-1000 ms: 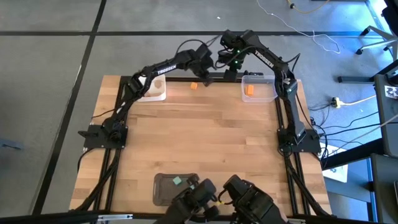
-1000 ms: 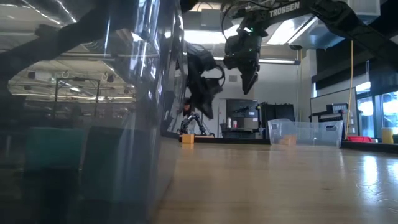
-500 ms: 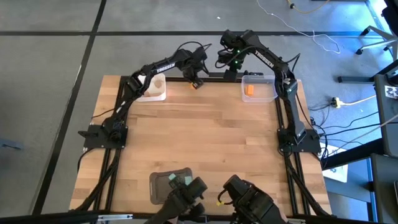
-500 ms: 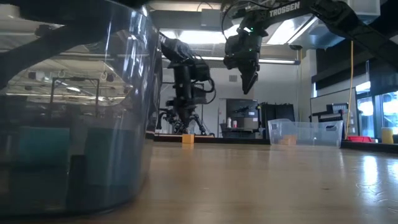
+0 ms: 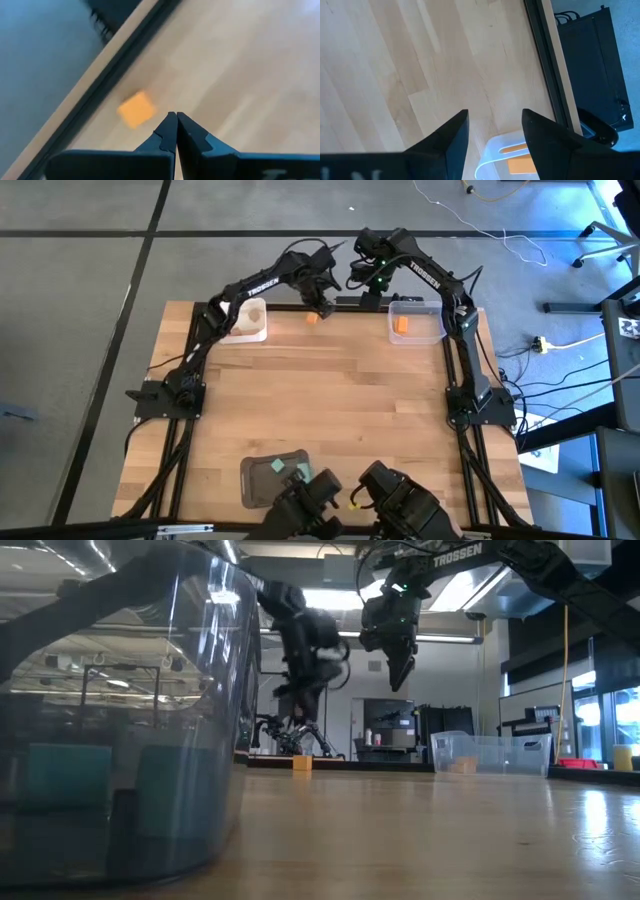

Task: Sort & place blocks by color
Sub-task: Put the yellow block into the transparent bin

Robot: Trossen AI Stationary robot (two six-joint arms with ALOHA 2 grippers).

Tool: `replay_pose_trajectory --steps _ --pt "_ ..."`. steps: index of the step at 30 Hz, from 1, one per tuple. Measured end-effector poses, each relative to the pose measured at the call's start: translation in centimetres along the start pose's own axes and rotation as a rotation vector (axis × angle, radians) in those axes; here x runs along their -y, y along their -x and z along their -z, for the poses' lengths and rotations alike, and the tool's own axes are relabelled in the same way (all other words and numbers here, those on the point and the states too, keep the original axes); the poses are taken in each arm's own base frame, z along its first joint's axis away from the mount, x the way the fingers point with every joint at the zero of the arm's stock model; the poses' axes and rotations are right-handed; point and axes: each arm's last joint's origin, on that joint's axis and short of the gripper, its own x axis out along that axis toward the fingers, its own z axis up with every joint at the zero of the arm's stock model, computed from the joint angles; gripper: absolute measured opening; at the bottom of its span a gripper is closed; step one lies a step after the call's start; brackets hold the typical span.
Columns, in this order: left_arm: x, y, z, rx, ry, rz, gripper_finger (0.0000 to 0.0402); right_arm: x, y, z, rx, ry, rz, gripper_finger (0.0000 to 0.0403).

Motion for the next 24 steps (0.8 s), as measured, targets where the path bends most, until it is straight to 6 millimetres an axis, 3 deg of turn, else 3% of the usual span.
replay_pose_trajectory --steps 5,15,24 --pt "1.1 -1.0 0.3 -0.033 0.025 -0.023 0.0 0.0 0.0 0.0 0.0 0.001 0.0 0.0184" --pt "-1.1 -4.6 2.8 -0.162 0.131 -0.103 0.0 0.0 0.0 0.0 0.0 0.003 0.0 0.0184" --pt "-1.8 -4.4 2.7 -0.144 0.148 -0.187 0.0 0.0 0.0 0.0 0.0 0.003 0.0 0.0184"
